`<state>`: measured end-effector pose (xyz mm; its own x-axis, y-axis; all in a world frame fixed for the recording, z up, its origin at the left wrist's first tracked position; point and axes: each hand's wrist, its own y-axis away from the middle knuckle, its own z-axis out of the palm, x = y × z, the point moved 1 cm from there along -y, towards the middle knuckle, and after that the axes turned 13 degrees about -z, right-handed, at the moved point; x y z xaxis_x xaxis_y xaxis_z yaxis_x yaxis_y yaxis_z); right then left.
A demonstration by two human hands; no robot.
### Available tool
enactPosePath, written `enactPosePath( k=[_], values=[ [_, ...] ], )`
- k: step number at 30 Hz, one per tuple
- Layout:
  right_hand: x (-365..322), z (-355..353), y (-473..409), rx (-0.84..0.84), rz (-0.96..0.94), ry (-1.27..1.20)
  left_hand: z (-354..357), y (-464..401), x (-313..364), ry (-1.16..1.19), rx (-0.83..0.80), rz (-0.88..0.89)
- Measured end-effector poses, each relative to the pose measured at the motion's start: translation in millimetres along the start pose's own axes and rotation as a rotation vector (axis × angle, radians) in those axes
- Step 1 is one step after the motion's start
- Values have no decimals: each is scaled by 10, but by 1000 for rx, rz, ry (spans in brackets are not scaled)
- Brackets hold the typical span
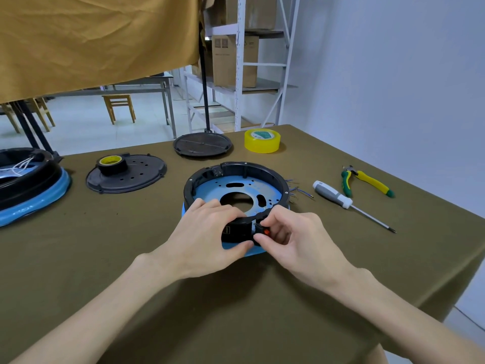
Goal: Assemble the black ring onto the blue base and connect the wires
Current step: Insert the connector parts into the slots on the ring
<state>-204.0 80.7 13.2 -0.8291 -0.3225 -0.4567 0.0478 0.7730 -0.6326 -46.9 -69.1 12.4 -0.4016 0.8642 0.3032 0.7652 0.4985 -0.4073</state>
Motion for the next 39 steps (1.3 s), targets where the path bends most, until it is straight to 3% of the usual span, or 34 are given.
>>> enactPosePath(
  k=[19,25,30,39],
  values=[
    [24,-263,-328,-287,-77,93,46,11,21,32,60,-15],
    [36,-280,-439,-337,-79,48,70,9,50,22,102,-43],
    [57,-298,-535,-371,26,-113,71,11,65,-2,91,-56],
    [100,-307,-639,-424,33,-120,74,-20,113,-87,86,-76]
  ],
)
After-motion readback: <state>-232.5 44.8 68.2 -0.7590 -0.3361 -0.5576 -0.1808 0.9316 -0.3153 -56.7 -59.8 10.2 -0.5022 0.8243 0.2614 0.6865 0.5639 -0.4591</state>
